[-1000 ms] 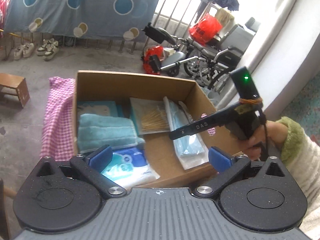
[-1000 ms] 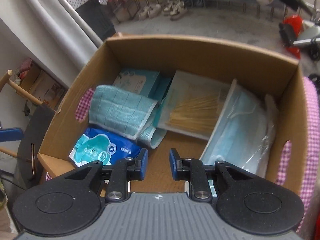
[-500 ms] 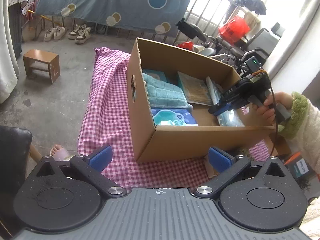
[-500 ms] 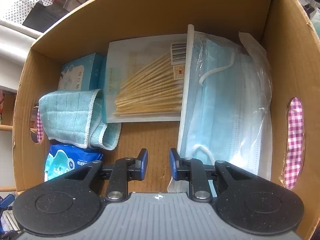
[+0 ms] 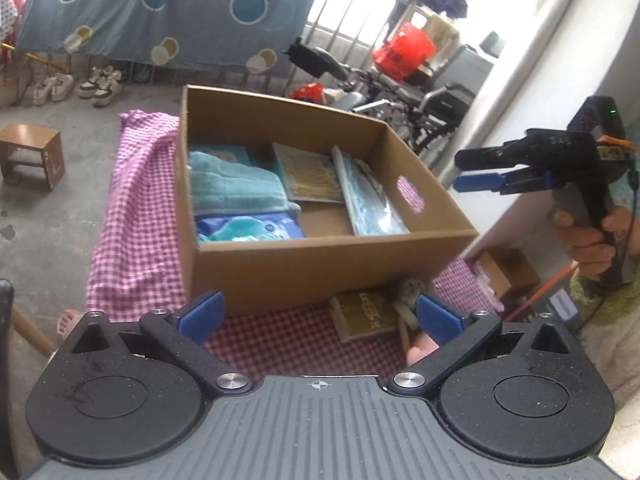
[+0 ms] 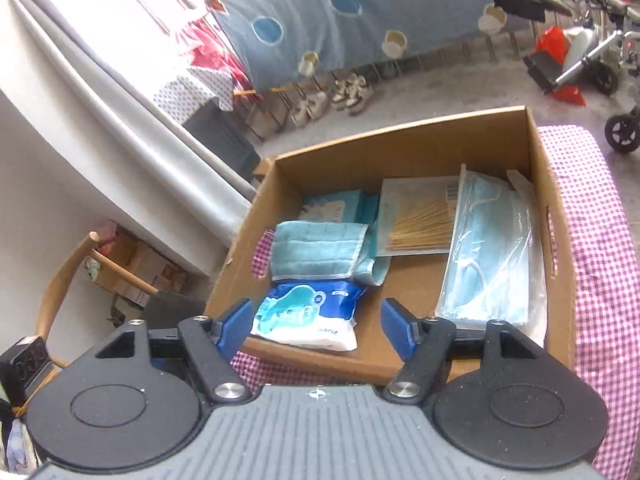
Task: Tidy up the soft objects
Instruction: 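Lower the right gripper onto the pink plush toy and close on it, then carry the plush toy with the right gripper into the cardboard box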
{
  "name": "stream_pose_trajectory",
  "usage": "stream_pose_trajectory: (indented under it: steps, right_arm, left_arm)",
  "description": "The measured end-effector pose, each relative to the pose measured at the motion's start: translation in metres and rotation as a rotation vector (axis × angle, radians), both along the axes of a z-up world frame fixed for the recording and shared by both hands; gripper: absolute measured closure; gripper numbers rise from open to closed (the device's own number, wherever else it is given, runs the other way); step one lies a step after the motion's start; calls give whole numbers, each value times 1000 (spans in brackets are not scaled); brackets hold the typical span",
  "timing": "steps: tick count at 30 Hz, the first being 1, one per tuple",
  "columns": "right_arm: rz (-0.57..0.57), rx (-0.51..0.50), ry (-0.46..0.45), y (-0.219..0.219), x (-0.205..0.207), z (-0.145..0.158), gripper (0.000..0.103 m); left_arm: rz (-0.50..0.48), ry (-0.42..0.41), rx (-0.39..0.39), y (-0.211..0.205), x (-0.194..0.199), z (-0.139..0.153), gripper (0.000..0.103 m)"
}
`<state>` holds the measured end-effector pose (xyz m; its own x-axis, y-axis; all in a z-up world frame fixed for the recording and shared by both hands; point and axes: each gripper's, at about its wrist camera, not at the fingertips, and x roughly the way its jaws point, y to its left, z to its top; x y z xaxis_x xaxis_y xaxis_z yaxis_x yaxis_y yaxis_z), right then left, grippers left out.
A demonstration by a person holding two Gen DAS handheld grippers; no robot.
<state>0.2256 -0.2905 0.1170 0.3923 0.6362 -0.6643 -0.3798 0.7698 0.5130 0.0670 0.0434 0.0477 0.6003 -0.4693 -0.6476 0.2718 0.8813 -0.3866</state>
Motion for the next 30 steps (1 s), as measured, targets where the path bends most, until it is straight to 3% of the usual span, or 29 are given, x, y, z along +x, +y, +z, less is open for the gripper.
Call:
stream_pose_trajectory:
  steps: [5,8,14,21,25,27,30]
  right_arm:
    - [-62,89,-83,-34,-75,7,12]
    - [-150,122,-83,-55,-107,-12,10]
    - [-305,209,72,-87,-140,-83,13]
    - [-394,218,187,-97,-144,-137,21]
    - [-393,242,247,-99,-143,-156,26]
    - [-387,246,271,-97,-140,-164,34]
    - [-384,276,298,-96,-139,-173,36]
  left_arm:
    - [-181,102,46,-53,8,-21,0]
    - [-278,162,81,-87,10,-37,0]
    - [-431,223,145,-139,12,-65,0]
    - [-505,286,203,-175,25,-90,3]
    - [-518,319,182,-182,27,-101,9]
    - [-508,314,161,-183,28,-102,12]
    - [-490,286,144,-182,30,-98,21]
